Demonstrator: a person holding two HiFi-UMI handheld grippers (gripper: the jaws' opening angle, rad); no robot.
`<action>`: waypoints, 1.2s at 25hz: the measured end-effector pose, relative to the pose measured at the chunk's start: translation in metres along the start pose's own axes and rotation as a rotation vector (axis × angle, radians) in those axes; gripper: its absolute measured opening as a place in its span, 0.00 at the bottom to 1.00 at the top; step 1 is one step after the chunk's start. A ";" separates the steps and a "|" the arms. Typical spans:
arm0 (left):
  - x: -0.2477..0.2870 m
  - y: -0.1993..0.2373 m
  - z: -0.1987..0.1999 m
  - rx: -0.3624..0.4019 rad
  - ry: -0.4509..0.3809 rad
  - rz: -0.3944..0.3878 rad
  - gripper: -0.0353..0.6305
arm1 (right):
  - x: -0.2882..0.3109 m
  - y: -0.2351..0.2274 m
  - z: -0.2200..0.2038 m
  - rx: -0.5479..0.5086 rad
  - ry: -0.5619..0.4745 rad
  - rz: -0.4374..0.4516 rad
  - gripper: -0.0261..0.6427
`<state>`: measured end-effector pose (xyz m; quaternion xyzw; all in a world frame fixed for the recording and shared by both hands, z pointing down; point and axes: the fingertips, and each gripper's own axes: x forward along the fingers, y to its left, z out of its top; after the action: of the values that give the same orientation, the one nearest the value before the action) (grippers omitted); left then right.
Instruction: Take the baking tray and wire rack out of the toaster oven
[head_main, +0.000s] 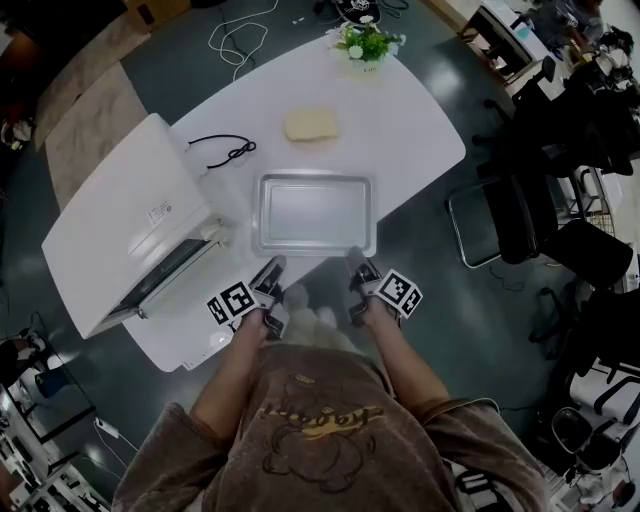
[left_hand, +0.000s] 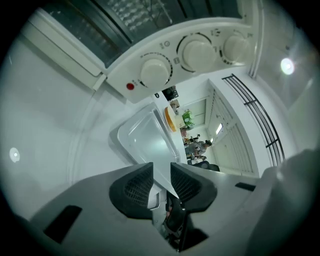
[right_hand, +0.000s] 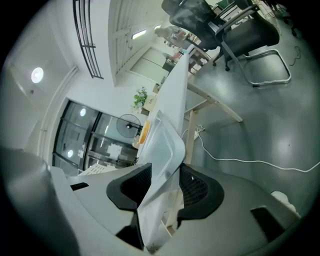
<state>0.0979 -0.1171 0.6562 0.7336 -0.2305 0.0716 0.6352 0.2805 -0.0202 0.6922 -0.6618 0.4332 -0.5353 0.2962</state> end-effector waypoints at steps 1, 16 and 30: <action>-0.003 -0.002 0.002 0.004 -0.018 -0.006 0.19 | -0.005 -0.001 0.000 0.000 -0.002 0.002 0.26; -0.099 -0.060 0.010 0.163 -0.336 -0.100 0.22 | -0.060 0.107 -0.020 -0.135 0.085 0.333 0.26; -0.271 -0.023 0.042 0.107 -0.734 -0.015 0.22 | -0.026 0.217 -0.170 -0.235 0.402 0.524 0.25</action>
<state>-0.1394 -0.0886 0.5196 0.7443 -0.4336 -0.1890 0.4715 0.0597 -0.0823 0.5377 -0.4391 0.6966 -0.5071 0.2544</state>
